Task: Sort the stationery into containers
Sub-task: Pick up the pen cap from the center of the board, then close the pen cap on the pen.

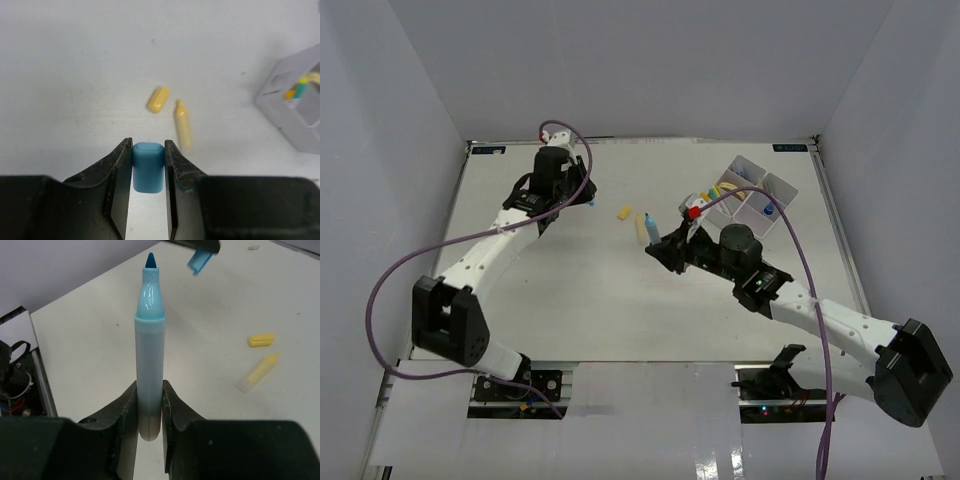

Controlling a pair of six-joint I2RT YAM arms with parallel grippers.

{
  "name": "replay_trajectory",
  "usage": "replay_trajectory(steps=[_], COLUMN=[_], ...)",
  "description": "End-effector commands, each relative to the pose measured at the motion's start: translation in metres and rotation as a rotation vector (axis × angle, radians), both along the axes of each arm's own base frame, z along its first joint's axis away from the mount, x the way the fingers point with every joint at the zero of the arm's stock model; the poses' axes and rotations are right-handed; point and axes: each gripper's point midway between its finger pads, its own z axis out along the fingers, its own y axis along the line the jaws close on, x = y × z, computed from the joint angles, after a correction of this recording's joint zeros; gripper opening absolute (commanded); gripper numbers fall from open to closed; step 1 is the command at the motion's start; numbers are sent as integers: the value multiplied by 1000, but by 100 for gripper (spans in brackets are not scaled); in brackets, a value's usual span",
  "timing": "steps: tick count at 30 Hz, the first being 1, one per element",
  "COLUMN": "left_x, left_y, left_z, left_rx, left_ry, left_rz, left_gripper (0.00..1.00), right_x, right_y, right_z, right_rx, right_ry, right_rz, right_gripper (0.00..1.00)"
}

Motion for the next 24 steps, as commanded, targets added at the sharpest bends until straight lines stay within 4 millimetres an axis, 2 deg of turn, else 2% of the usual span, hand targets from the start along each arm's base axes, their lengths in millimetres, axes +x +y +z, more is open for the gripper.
replay_trajectory(steps=[1, 2, 3, 4, 5, 6, 8, 9, 10, 11, 14, 16, 17, 19, 20, 24], left_x=[-5, -17, -19, -28, -33, -41, -49, -55, -58, -61, -69, -70, -72, -72, -73, -76], left_y=[-6, -4, -7, -9, -9, -8, -8, -7, -6, -6, -9, -11, -12, -12, -12, -11], left_z=[68, 93, 111, 103, 108, 128, 125, 136, 128, 133, 139, 138, 139, 139, 139, 142], left_rx=[-126, -160, -196, -216, -236, -264, -280, -294, -297, -320, -358, -370, -382, -387, -390, -398], left_ry=[-265, -339, -419, -423, -451, -522, -531, -571, -564, -582, -592, -590, -589, -592, -594, -610], left_rz=[-47, -55, -74, -94, -103, -115, -127, -133, -135, -132, -154, -162, -164, -163, -164, -170], left_gripper=[18, 17, 17, 17, 17, 17, 17, 17, 17, 17, 18, 18, 18, 18, 18, 18], right_x=[-14, -15, -13, -14, -15, -15, -12, -11, -7, -5, 6, 10, 13, 19, 22, 27], right_y=[30, 36, 41, 52, 57, 63, 74, 78, 83, 88, 101, 106, 110, 114, 117, 127], right_z=[18, 19, 19, 17, 17, 21, 18, 17, 11, 19, 15, 16, 23, 20, 26, 21], right_rx=[36, 41, 44, 41, 54, 75, 85, 90, 78, 92, 88, 92, 104, 100, 110, 108], right_ry=[35, 48, 58, 74, 91, 90, 112, 125, 137, 134, 158, 160, 157, 166, 161, 177], right_rz=[83, 87, 74, 82, 82, 78, 73, 61, 53, 48, 18, 11, 8, -8, -10, -11], right_gripper=[8, 8, 8, 8, 8, 8, 8, 8, 8, 8, 8, 8, 8, 8, 8, 8])
